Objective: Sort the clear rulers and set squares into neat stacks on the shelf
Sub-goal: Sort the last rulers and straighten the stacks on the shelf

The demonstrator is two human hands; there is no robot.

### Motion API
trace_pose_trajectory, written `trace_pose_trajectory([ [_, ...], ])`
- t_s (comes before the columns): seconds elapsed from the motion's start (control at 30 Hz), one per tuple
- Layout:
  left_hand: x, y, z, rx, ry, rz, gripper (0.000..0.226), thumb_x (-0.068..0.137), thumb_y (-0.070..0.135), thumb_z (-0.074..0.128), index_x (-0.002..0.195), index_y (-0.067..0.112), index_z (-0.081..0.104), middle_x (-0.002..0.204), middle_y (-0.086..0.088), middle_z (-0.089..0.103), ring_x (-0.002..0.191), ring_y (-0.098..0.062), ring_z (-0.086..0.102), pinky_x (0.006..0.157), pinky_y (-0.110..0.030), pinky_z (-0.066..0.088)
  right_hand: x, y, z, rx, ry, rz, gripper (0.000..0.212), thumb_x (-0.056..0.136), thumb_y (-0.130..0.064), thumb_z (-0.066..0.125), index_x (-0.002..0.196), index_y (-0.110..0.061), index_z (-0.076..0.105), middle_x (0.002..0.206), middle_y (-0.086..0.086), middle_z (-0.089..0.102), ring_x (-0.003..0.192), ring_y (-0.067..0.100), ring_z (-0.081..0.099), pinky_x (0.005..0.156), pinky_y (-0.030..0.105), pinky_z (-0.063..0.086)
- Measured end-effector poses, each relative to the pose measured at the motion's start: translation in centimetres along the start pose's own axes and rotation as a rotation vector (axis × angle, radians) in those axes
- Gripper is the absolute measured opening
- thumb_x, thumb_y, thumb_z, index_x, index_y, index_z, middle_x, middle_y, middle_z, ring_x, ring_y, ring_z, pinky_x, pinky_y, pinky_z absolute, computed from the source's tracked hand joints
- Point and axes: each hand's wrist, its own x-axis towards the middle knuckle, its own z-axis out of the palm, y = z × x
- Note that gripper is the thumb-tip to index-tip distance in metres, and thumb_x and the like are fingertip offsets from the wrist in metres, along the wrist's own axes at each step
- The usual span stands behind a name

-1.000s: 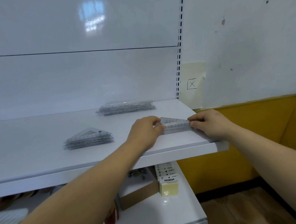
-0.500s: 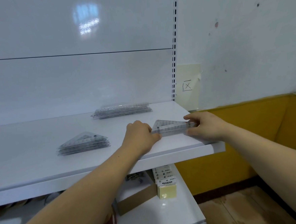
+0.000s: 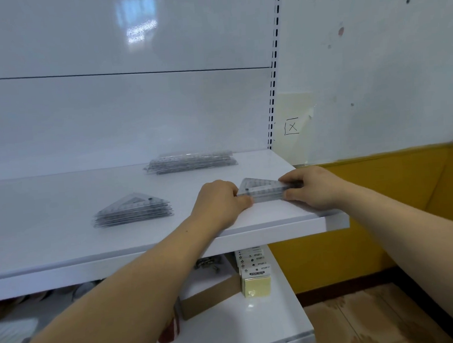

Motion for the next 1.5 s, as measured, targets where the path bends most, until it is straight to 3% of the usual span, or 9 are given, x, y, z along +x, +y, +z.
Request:
trace_pose_trajectory([
  [0.1, 0.1, 0.1, 0.2, -0.011, 0.017, 0.023, 0.042, 0.089, 0.05, 0.053, 0.084, 0.011, 0.068, 0.068, -0.007, 0.058, 0.061, -0.017, 0.046, 0.055, -0.031, 0.033, 0.0, -0.6, -0.1, 0.011, -0.031, 0.005, 0.063, 0.08, -0.044, 0.067, 0.138, -0.026, 0.047, 0.119, -0.01, 0.054, 0.1, 0.008, 0.052, 0.089, 0.021, 0.039],
  [0.17, 0.1, 0.1, 0.2, 0.0, 0.013, 0.03, 0.043, 0.091, 0.049, 0.051, 0.086, 0.011, 0.069, 0.067, -0.006, 0.057, 0.061, -0.017, 0.046, 0.055, -0.031, 0.032, 0.1, -1.0, 0.0, -0.033, -0.051, -0.026, 0.059, 0.084, -0.039, 0.066, 0.138, -0.024, 0.047, 0.121, -0.007, 0.055, 0.098, 0.009, 0.05, 0.088, 0.021, 0.038],
  [0.27, 0.2, 0.0, 0.1, -0.005, 0.009, 0.015, 0.043, 0.085, 0.051, 0.057, 0.079, 0.011, 0.068, 0.069, -0.01, 0.059, 0.069, -0.021, 0.048, 0.054, -0.031, 0.032, 0.2, -0.9, 0.0, -0.062, -0.058, -0.049, 0.054, 0.086, -0.036, 0.065, 0.136, -0.023, 0.049, 0.116, -0.005, 0.055, 0.097, 0.01, 0.048, 0.085, 0.022, 0.037],
  [0.37, 0.4, -0.2, 0.3, 0.024, -0.009, -0.013, 0.039, 0.082, 0.047, 0.063, 0.066, 0.012, 0.06, 0.063, -0.004, 0.049, 0.078, -0.025, 0.046, 0.053, -0.03, 0.027, 0.4, -0.7, -0.1, -0.032, -0.087, -0.03, 0.059, 0.085, -0.036, 0.067, 0.139, -0.025, 0.045, 0.13, -0.003, 0.052, 0.099, 0.007, 0.046, 0.087, 0.02, 0.036],
  [0.67, 0.3, -0.3, 0.2, 0.014, -0.019, -0.011, 0.038, 0.083, 0.042, 0.064, 0.059, 0.014, 0.055, 0.059, -0.002, 0.047, 0.075, -0.024, 0.045, 0.05, -0.028, 0.024, 0.8, -0.7, -0.4, -0.05, -0.099, -0.062, 0.048, 0.086, -0.029, 0.067, 0.132, -0.021, 0.053, 0.122, -0.003, 0.058, 0.097, 0.01, 0.05, 0.084, 0.02, 0.035],
  [0.93, -0.1, 0.1, -0.1, -0.083, -0.017, 0.004, 0.027, 0.087, 0.042, 0.061, 0.092, 0.019, 0.073, 0.083, -0.006, 0.068, 0.079, -0.021, 0.057, 0.062, -0.032, 0.042, 1.1, -0.6, -0.5, 0.02, -0.11, -0.045, 0.052, 0.083, -0.033, 0.071, 0.132, -0.024, 0.054, 0.118, -0.008, 0.058, 0.1, 0.009, 0.052, 0.086, 0.02, 0.036],
  [1.2, 0.0, 0.2, 0.0, -0.069, -0.016, -0.035, 0.034, 0.086, 0.043, 0.061, 0.085, 0.01, 0.071, 0.078, -0.012, 0.065, 0.063, -0.018, 0.049, 0.054, -0.03, 0.036, 1.3, -1.0, -0.7, 0.029, -0.14, -0.034, 0.058, 0.081, -0.039, 0.07, 0.133, -0.023, 0.052, 0.111, -0.008, 0.056, 0.101, 0.012, 0.054, 0.086, 0.022, 0.037],
  [1.4, 0.0, 0.2, 0.0, -0.059, -0.017, -0.041, 0.032, 0.083, 0.043, 0.065, 0.086, 0.012, 0.071, 0.082, -0.009, 0.065, 0.078, -0.02, 0.055, 0.061, -0.031, 0.041, 1.3, -1.0, -0.7, 0.042, -0.144, -0.013, 0.06, 0.079, -0.041, 0.072, 0.133, -0.023, 0.053, 0.114, -0.006, 0.058, 0.101, 0.012, 0.055, 0.087, 0.023, 0.038],
  [1.5, 0.0, 0.2, 0.0, -0.068, -0.032, -0.044, 0.032, 0.086, 0.04, 0.063, 0.086, 0.01, 0.072, 0.082, -0.01, 0.067, 0.074, -0.02, 0.054, 0.058, -0.029, 0.039, 1.1, -1.0, -0.7, 0.033, -0.14, -0.019, 0.048, 0.08, -0.038, 0.072, 0.123, -0.022, 0.06, 0.11, -0.006, 0.063, 0.096, 0.013, 0.058, 0.085, 0.024, 0.041],
])
